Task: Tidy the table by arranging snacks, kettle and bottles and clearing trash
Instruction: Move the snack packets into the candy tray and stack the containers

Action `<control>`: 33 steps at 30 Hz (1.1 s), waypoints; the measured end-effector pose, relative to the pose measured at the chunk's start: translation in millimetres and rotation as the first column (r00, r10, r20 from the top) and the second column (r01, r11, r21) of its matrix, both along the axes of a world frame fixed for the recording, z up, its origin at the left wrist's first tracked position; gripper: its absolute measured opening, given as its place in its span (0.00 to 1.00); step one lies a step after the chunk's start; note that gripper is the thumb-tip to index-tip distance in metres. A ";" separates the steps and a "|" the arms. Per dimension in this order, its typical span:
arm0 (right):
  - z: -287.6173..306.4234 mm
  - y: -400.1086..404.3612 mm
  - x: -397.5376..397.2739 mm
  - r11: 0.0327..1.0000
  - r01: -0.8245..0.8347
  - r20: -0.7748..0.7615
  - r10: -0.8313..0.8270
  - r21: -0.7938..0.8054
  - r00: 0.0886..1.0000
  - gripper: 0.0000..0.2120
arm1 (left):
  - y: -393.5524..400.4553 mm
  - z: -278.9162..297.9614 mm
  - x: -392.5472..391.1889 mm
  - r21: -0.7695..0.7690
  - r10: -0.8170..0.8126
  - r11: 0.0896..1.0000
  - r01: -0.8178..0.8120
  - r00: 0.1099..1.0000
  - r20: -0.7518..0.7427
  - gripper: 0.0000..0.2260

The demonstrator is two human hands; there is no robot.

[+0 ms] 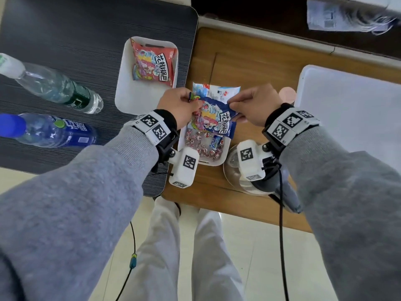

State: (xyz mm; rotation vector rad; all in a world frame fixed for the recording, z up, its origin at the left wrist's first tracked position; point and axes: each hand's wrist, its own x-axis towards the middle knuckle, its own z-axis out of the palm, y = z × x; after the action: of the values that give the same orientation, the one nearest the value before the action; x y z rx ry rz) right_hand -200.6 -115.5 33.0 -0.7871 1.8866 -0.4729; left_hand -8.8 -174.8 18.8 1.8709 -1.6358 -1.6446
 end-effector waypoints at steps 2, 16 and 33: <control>1.2 5.7 0.2 0.999 -0.005 0.003 0.005 0.046 1.000 0.11 | 8.9 2.1 -1.3 0.001 0.033 0.999 -0.033 0.999 0.004 0.02; 30.5 64.9 -53.9 0.990 -0.091 -0.175 0.110 0.111 0.978 0.09 | 69.8 32.4 -58.3 -0.096 -0.029 0.995 0.024 0.998 -0.054 0.16; 45.6 53.0 -42.1 0.977 0.132 0.061 -0.124 -0.168 0.990 0.04 | 48.9 40.4 -60.8 -0.124 0.216 0.969 -0.216 0.976 -0.013 0.11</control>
State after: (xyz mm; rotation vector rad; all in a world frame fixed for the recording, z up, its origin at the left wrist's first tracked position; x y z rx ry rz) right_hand -242.7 -62.5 78.6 -0.7607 1.8748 -0.7371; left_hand -69.6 -125.9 59.2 1.9101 -1.4396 -1.4217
